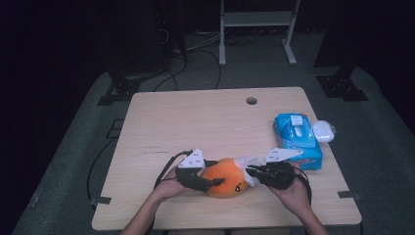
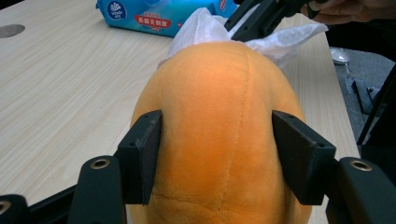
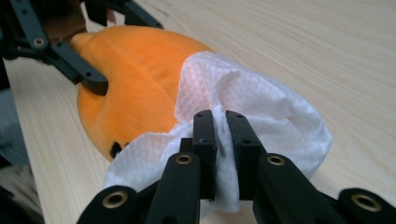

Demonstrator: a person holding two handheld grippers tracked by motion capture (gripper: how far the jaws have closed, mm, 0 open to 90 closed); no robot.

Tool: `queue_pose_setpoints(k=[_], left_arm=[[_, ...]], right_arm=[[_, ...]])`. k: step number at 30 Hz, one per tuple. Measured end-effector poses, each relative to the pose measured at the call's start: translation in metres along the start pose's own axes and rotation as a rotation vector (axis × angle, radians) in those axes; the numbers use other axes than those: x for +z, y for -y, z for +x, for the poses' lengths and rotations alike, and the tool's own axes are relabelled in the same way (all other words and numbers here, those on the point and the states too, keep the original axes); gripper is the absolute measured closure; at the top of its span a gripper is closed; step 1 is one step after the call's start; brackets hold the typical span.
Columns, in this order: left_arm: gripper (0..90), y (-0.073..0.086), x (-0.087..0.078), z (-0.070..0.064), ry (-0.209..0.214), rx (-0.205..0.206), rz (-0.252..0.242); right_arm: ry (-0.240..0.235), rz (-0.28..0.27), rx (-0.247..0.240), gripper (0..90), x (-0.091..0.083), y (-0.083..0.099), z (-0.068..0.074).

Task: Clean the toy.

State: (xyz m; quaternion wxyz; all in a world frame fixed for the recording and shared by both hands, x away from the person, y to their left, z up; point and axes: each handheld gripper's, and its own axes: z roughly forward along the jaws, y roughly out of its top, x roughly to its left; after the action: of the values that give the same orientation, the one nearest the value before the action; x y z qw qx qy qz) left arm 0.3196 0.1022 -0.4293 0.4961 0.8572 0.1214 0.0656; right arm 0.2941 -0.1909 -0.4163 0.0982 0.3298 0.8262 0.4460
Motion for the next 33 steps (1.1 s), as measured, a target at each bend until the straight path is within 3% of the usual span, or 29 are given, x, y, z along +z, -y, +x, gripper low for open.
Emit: queue_pose_setpoints(k=[3, 5, 11, 13, 14, 17, 20, 24, 25, 26, 27, 28, 29, 31, 33], left_arm=[[36.8, 0.0, 0.0, -0.001, -0.002, -0.001, -0.003], [36.8, 0.0, 0.001, -0.003, 0.001, 0.002, -0.003], [34.1, 0.0, 0.005, -0.004, 0.024, -0.008, 0.0], [27.2, -0.003, 0.006, -0.005, 0.03, -0.01, 0.009], [22.7, -0.009, 0.008, -0.007, 0.034, -0.019, 0.036], [14.9, -0.013, 0.011, -0.008, 0.012, -0.011, 0.067], [16.6, -0.011, 0.012, -0.005, 0.007, -0.034, 0.055], [40.2, -0.017, 0.011, -0.014, -0.067, 0.061, 0.022], [42.1, -0.017, 0.011, -0.014, -0.067, 0.061, 0.022], [43.0, -0.023, 0.011, -0.019, -0.117, 0.107, -0.03], [43.6, -0.023, 0.011, -0.019, -0.117, 0.107, -0.03], [43.5, -0.025, 0.012, -0.021, -0.183, 0.168, -0.092], [42.9, -0.025, 0.013, -0.021, -0.206, 0.19, -0.114], [39.9, -0.02, 0.019, -0.02, -0.218, 0.192, -0.115], [32.9, -0.013, 0.026, -0.016, -0.184, 0.151, -0.056]], right_arm=[[-0.01, -0.023, 0.017, 82.4, -0.003, 0.0, -0.001], [-0.04, -0.063, 0.004, 82.3, -0.006, -0.008, 0.008], [-0.064, -0.025, 0.012, 82.3, 0.007, -0.004, 0.008], [-0.055, -0.014, -0.015, 82.3, 0.005, -0.004, 0.012], [-0.05, -0.013, -0.029, 82.3, 0.005, -0.005, 0.014], [-0.069, -0.017, -0.031, 82.2, 0.005, -0.005, 0.016], [-0.06, -0.019, -0.036, 82.2, 0.005, -0.006, 0.016], [-0.041, -0.04, 0.003, 82.2, 0.001, -0.005, 0.009], [-0.025, -0.051, 0.012, 82.2, -0.001, -0.005, 0.008], [-0.008, -0.06, 0.015, 82.2, -0.003, -0.006, 0.007], [-0.008, -0.06, 0.015, 82.2, -0.003, -0.006, 0.007], [0.021, -0.096, 0.025, 82.3, -0.008, -0.007, 0.005], [0.026, -0.118, 0.034, 82.2, -0.011, -0.008, 0.004], [0.034, -0.135, 0.044, 82.2, -0.012, -0.01, 0.001], [0.032, -0.111, 0.048, 82.1, -0.007, -0.008, -0.001]])
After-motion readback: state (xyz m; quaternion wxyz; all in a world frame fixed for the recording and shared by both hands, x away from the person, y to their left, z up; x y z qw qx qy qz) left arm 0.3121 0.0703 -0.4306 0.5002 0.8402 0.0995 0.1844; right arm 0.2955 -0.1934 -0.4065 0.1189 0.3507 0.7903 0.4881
